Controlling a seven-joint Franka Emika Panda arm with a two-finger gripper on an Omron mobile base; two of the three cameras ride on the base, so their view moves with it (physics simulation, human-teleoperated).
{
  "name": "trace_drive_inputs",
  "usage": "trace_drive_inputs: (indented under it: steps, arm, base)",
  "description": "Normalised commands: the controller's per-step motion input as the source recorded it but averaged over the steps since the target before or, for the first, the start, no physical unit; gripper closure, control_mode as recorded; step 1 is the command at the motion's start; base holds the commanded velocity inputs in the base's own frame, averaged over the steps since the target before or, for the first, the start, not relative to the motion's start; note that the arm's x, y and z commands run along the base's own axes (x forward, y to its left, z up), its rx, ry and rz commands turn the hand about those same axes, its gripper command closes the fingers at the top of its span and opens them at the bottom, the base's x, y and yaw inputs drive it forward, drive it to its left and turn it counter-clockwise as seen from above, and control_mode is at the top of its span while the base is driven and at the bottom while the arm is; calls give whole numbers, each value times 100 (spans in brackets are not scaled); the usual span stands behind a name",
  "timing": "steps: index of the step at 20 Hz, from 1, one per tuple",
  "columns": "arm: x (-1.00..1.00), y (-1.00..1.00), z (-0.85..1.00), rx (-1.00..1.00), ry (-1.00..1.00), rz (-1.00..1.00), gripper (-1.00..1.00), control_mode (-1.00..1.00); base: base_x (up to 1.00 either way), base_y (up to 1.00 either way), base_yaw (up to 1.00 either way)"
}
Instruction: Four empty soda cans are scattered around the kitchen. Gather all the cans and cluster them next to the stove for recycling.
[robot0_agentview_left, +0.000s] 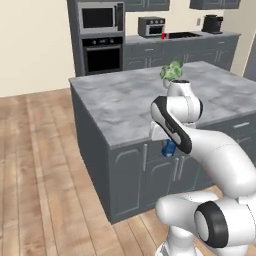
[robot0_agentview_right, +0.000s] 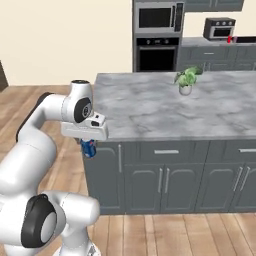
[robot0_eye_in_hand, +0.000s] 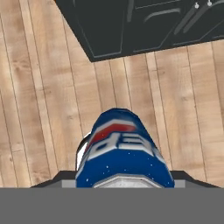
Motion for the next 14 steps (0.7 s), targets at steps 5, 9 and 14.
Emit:
trace_drive_inputs:
  steps: [5,9,14]
  arm:
    - [0,0,0,0,0,0,100,100]
    - [0,0,0,0,0,0,100,100]
    - [0,0,0,0,0,0,100,100]
  base:
    - [30,-51,17]
    - [29,-54,16]
    - [35,-52,16]
